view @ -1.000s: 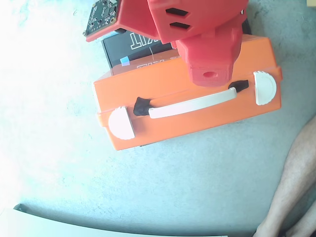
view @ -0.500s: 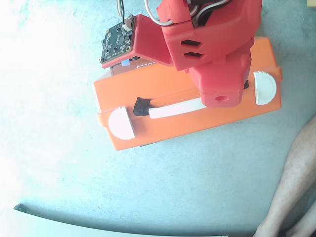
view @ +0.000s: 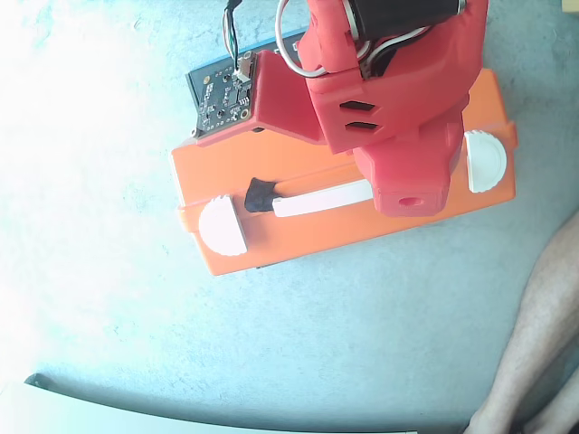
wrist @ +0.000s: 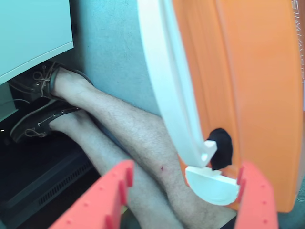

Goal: Grab the white handle of the orange box

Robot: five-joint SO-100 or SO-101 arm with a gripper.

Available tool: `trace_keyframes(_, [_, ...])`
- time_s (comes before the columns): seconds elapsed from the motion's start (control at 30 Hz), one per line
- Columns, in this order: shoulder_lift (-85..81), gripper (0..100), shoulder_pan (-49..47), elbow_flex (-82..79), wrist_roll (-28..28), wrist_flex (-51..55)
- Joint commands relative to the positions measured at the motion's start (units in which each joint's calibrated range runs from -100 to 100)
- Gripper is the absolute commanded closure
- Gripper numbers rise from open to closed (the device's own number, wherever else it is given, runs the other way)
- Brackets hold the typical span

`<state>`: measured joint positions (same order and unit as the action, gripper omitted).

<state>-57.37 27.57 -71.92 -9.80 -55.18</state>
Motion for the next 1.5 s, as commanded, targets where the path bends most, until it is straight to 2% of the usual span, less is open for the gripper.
trace_keyframes(0.0, [-2.6, 74, -0.8, -1.5, -0.3, 13.8])
trace_keyframes(0.13, [-6.5, 74, -1.1, 2.3, -1.3, 29.2])
trace_keyframes(0.33, [-7.3, 74, -2.2, 10.5, -1.2, 38.4])
trace_keyframes(0.57, [-7.1, 74, -2.7, 12.7, -1.1, 38.6])
trace_keyframes(0.87, [-7.8, 74, -7.2, 12.6, 3.1, 39.1])
trace_keyframes(1.17, [-8.3, 74, -8.6, 9.3, 3.1, 38.4])
trace_keyframes(1.47, [-27.8, 74, -6.5, -4.2, 2.2, 42.6])
